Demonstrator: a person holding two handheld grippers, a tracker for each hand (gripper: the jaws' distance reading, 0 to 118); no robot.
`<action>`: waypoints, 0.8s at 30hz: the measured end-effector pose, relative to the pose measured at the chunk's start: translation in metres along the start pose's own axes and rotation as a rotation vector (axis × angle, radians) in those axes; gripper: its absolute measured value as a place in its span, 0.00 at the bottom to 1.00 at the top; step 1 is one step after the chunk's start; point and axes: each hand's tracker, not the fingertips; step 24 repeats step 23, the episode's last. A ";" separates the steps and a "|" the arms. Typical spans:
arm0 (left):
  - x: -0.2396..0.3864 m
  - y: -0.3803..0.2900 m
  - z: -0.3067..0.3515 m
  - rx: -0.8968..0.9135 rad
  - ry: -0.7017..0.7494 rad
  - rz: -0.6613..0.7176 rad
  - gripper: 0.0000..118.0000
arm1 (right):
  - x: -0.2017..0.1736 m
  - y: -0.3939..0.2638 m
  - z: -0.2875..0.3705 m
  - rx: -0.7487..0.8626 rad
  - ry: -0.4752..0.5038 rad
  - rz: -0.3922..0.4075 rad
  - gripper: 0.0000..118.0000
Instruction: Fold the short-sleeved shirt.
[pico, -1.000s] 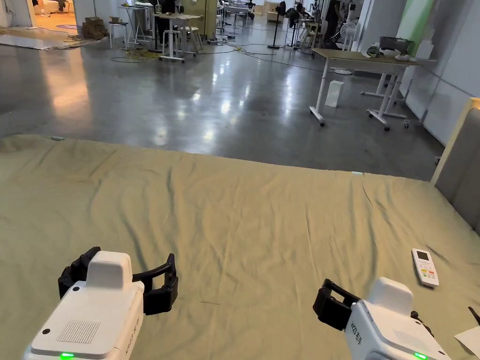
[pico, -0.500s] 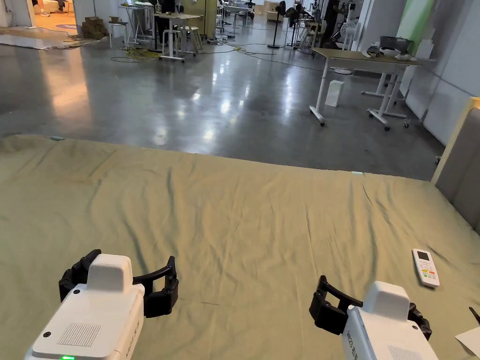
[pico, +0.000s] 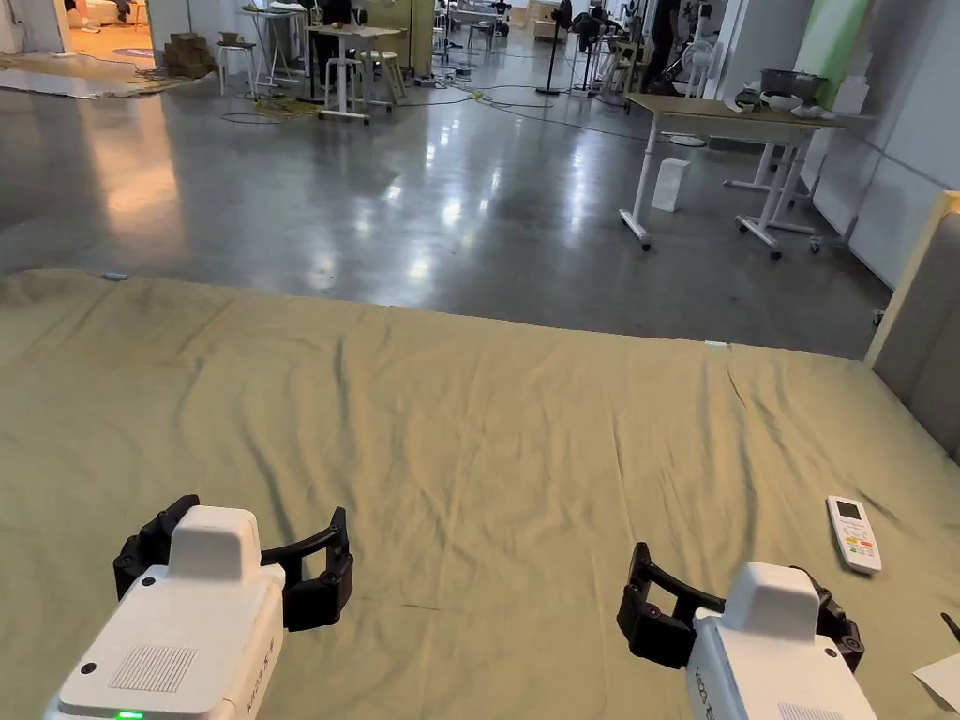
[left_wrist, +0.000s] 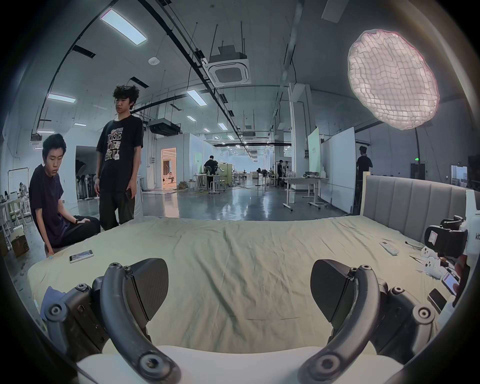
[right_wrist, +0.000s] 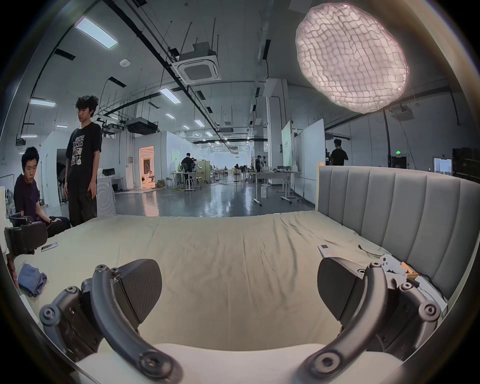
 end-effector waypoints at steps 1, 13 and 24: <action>0.001 0.000 0.000 0.001 -0.001 -0.004 0.93 | -0.001 0.001 0.000 0.009 -0.008 0.013 1.00; 0.004 0.004 -0.001 0.012 -0.004 -0.015 0.93 | 0.003 0.006 -0.002 0.039 -0.029 0.022 1.00; 0.005 0.009 -0.003 0.025 -0.007 -0.019 0.97 | 0.001 0.010 -0.001 0.040 -0.022 0.031 1.00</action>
